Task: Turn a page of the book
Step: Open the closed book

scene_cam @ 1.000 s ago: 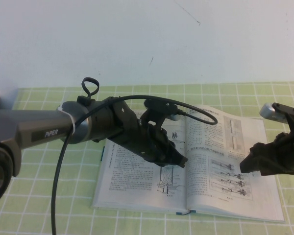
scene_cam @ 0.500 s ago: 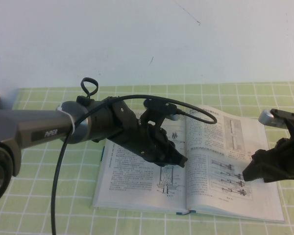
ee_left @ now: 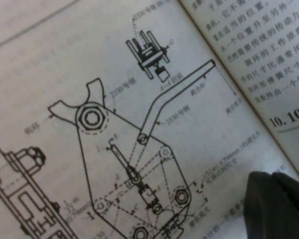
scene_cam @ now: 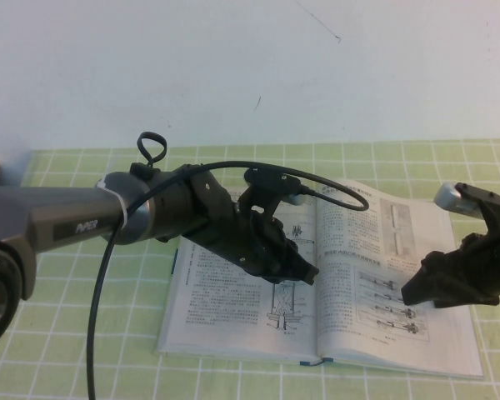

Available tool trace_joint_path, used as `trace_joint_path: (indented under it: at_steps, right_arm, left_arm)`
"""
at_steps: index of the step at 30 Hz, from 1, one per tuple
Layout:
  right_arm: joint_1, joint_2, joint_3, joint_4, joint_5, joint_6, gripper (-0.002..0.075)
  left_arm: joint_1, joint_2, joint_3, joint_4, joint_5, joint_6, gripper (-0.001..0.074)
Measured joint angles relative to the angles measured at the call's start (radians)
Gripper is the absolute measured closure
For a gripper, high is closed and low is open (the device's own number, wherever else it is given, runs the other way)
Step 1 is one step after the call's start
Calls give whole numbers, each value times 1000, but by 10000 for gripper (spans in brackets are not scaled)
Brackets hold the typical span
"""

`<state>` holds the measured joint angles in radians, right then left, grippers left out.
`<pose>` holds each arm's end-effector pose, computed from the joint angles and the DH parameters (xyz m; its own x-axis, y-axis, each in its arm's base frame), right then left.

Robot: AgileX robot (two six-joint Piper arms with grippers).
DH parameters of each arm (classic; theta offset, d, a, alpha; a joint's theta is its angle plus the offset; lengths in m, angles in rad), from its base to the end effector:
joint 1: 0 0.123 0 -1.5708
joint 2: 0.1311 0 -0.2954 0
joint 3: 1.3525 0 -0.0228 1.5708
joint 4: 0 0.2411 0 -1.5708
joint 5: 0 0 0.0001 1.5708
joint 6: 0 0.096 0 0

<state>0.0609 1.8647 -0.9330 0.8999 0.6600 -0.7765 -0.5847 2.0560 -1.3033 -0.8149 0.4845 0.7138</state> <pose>0.3185 0.0657 0.1460 -0.9614 -0.0529 -0.2702 -0.1781 0.8679 0.4637 0.3341 -0.2603 0.1565 -0.7332 0.4402 -0.5183 0.6403 0.7035 -0.3083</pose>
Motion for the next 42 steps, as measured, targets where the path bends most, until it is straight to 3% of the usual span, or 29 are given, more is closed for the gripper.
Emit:
trace_joint_path:
  at_steps: [13,34,42]
  right_arm:
    - [0,0,-4,-102,54,61,318]
    - [-21,0,-4,-112,-48,173,390]
    - [-35,51,-12,84,6,7,391]
  left_arm:
    - [0,0,0,0,0,4,739]
    - [0,0,0,-2,1,8,739]
    - [0,0,0,-2,2,8,739]
